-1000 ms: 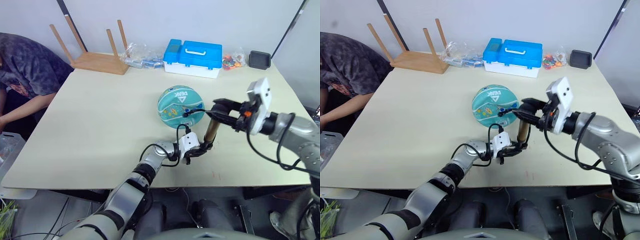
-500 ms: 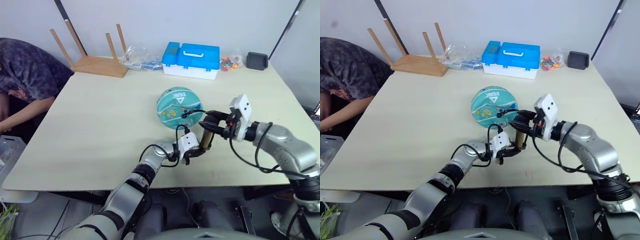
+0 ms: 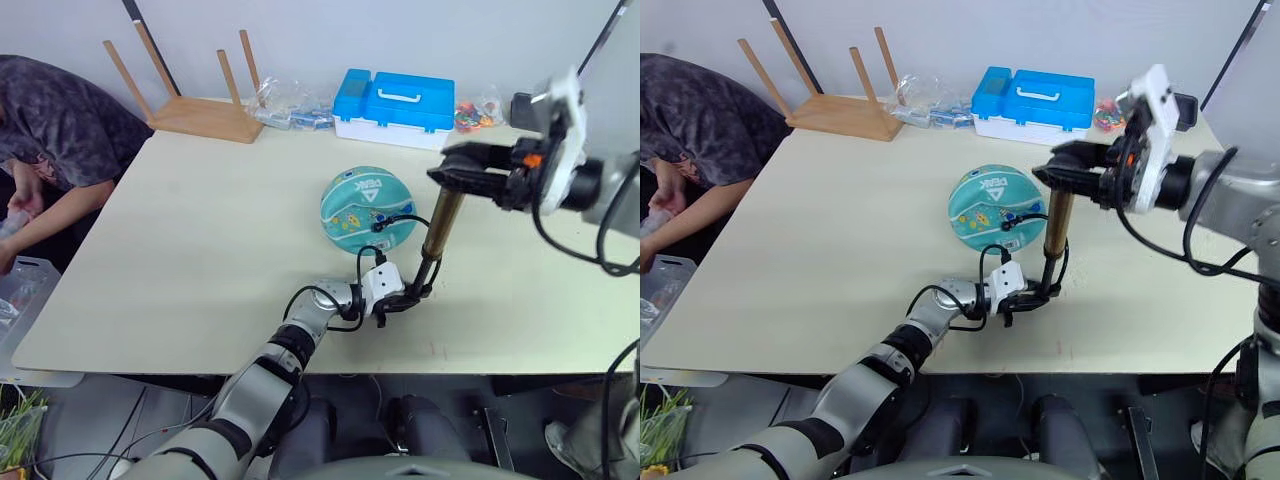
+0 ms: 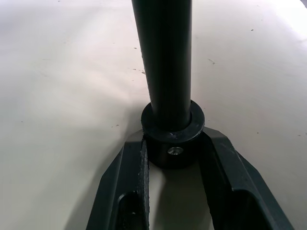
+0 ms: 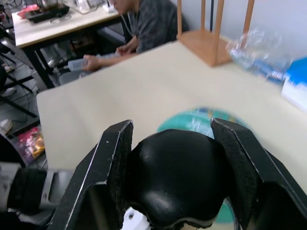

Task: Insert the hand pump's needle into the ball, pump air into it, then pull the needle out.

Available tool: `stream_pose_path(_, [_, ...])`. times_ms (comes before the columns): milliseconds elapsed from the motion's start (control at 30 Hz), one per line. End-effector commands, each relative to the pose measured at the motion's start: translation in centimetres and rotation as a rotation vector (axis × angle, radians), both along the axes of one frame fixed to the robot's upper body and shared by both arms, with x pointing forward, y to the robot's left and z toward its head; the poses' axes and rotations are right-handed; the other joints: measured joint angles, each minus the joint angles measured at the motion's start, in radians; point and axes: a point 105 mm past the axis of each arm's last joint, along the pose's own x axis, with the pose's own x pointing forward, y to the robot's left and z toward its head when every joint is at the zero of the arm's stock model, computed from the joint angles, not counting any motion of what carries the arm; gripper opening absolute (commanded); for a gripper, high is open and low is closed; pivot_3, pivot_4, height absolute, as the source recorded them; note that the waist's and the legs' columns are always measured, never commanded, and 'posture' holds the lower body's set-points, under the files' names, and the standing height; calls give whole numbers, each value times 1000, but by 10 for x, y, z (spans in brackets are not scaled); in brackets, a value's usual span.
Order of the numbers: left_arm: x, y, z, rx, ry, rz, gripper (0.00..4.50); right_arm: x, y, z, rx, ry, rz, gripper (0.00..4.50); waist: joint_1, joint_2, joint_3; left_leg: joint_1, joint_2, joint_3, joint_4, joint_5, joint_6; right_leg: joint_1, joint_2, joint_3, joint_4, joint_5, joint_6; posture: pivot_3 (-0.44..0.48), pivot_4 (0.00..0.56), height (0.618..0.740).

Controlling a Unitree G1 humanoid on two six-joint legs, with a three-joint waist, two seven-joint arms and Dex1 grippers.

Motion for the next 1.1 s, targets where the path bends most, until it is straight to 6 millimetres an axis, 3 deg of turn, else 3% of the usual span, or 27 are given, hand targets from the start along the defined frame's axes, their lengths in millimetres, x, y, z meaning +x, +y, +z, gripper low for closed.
stream_pose_path(33, [-28,33,-60,189,185,28,954,-6,-17,40,55,-170,-83,2074,0,0,0,-1,0,0,0,0,0,0,0,-1,0,0,0,0,150,740])
stream_pose_path(267, [-29,35,-60,180,182,29,954,2,-13,-26,-9,-36,-83,2074,-1,-3,-3,0,0,0,0,0,0,1,0,-1,0,0,0,0,150,740])
stream_pose_path(433, [-32,36,-62,181,186,28,954,9,-14,-104,-78,93,-91,2074,-8,-15,-17,5,2,0,-1,0,0,4,2,-1,0,-1,-1,0,150,740])
stream_pose_path(500, [-33,35,-62,179,186,24,954,7,-9,-155,-94,198,-85,2074,-11,-16,-20,8,5,0,-1,0,0,7,4,-1,0,-2,-3,0,150,740])
stream_pose_path(600, [-34,33,-62,176,187,23,954,-7,-1,-224,-119,309,-61,2073,-12,-19,-27,12,6,-2,-3,-1,0,11,6,-3,-1,-5,-8,0,150,740])
stream_pose_path(700, [-34,31,-61,174,187,22,954,-18,0,-267,-162,375,-69,2073,-18,-18,-36,17,7,-2,-6,-1,-1,15,6,-3,-1,-6,-9,0,150,740])
stream_pose_path(767, [-33,31,-61,173,185,25,954,-16,4,-265,-150,337,-73,2073,-20,-18,-40,26,7,-4,-15,-1,-1,21,6,-1,-1,-10,-11,0,150,740])
stream_pose_path(900, [-31,34,-61,179,186,32,954,-1,6,-218,-77,197,-78,2073,-22,-15,-41,28,7,-10,-17,-1,-2,24,6,-4,-1,-12,-13,0,150,740])
stream_pose_path(1000, [-30,35,-61,184,186,34,954,12,2,-153,-15,32,-89,2073,-20,-13,-38,28,6,-12,-17,-1,-2,23,6,-6,-1,-12,-13,0,150,740])
stream_pose_path(1100, [-29,35,-61,187,187,31,954,12,-1,-76,41,-129,-79,2073,-18,0,-21,23,3,-12,-13,-1,-2,19,3,-6,-1,-10,-10,0,150,740])
